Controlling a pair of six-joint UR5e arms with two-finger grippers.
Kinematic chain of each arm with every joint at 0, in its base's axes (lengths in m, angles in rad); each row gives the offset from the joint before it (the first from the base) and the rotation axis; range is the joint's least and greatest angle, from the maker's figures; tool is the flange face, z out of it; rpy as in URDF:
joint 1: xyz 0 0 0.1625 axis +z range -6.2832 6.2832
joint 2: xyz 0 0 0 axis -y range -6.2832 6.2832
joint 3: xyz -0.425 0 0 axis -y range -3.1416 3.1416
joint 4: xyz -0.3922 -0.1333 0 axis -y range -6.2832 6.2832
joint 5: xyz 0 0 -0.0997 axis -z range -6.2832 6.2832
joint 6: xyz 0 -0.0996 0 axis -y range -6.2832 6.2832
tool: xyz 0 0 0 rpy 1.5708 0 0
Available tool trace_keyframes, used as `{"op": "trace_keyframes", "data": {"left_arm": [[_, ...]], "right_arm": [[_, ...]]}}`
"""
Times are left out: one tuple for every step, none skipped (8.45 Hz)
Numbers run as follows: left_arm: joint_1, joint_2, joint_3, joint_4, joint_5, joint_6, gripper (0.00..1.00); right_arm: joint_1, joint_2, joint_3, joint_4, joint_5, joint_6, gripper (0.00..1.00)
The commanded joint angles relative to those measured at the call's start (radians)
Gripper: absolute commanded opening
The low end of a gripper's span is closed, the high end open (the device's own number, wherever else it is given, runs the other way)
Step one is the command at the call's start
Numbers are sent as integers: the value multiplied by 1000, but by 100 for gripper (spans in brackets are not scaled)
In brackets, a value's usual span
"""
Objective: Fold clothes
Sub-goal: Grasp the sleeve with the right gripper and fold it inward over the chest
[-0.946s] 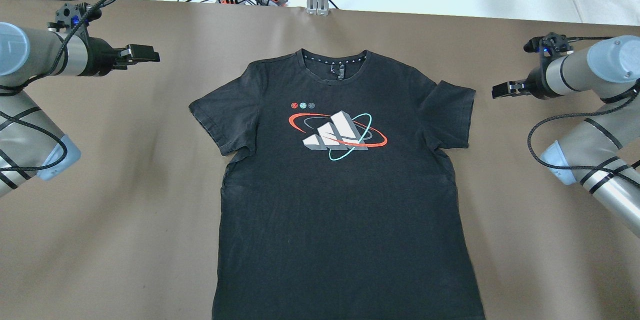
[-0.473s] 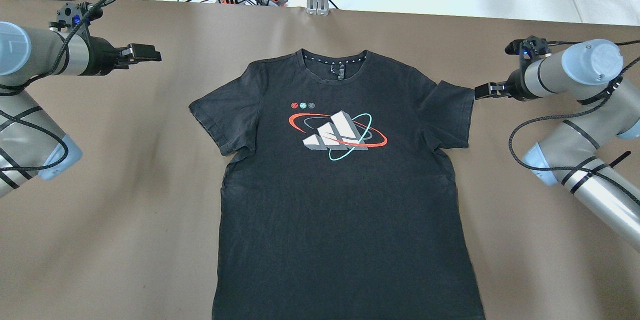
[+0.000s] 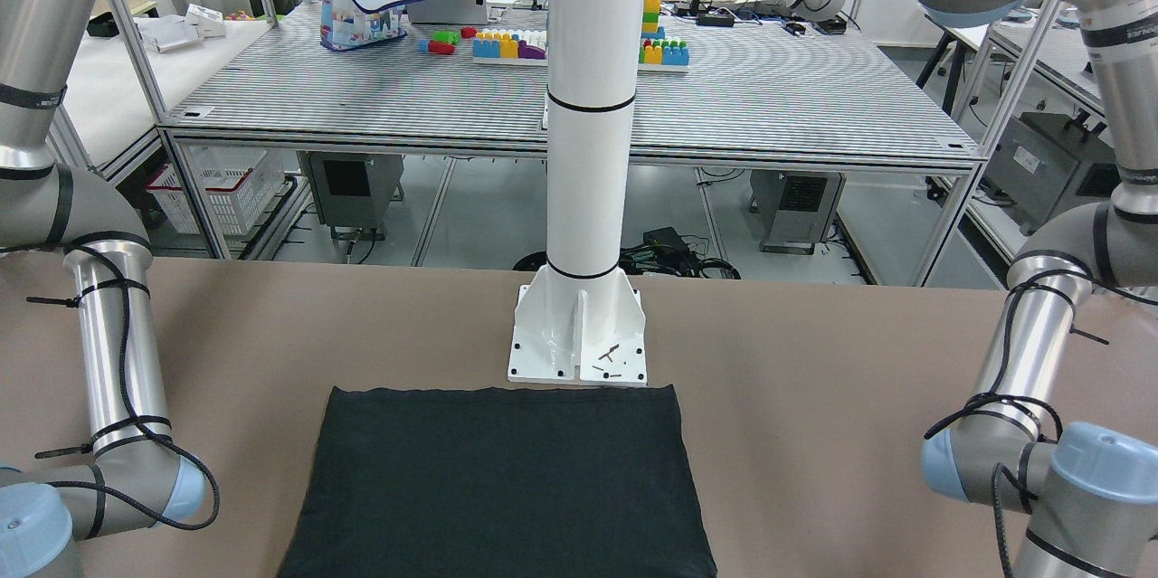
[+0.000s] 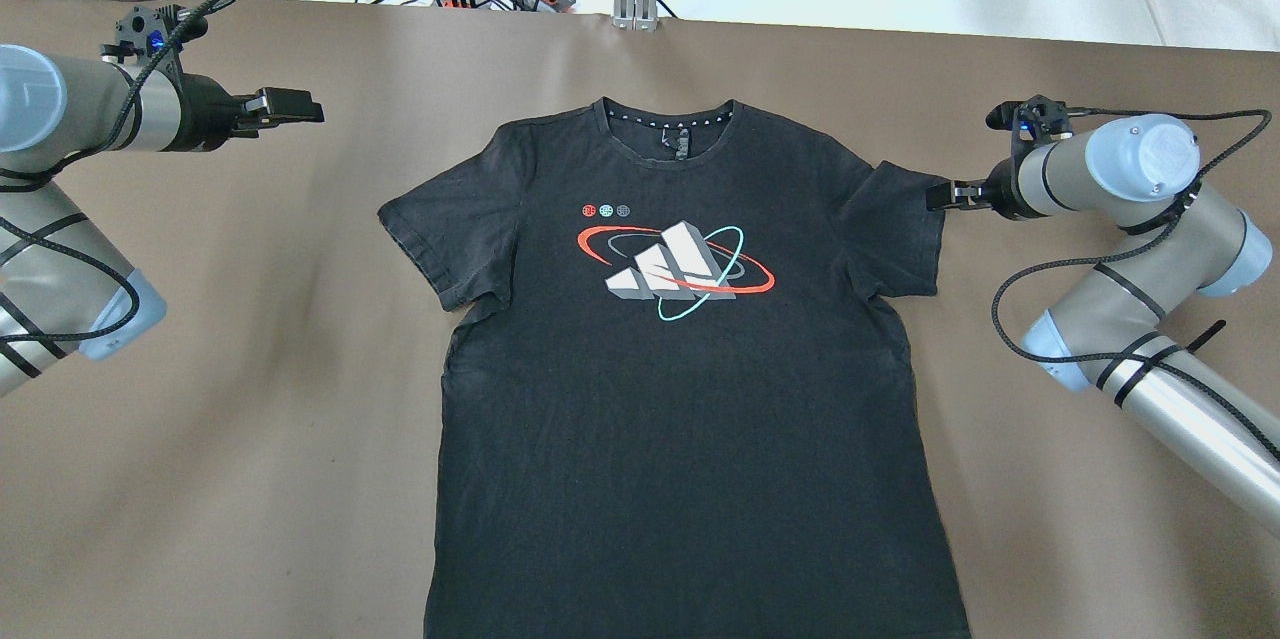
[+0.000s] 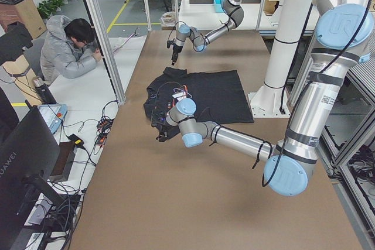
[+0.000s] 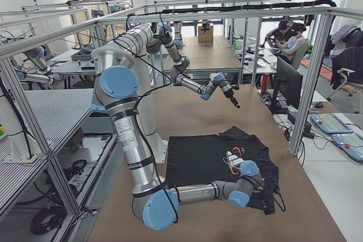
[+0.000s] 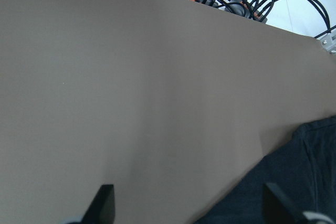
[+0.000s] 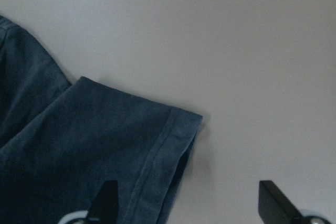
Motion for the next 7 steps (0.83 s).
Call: {"op": "trace_keyframes", "data": {"left_arm": [[7,-5,4,0,8,1,100],[7,-5,4,0,11,3,100],[7,-5,4,0,11,3,100],[7,-5,2,0,13,3,100],[7,-5,0,0,13,3,100],[7,-5,2,0,13,3,100],[7,-5,2,0,13,4,100]], "right_arm": [[-40,1,-7,18,-47,53,94],[-44,0,-7,18,-49,53,94],[-47,0,-7,18,-49,52,94],[-57,-2,-10,18,-50,52,94],[-66,-2,-11,18,-67,52,93],[-76,0,-12,18,-79,53,92],[-85,-2,-12,18,-89,53,83]]}}
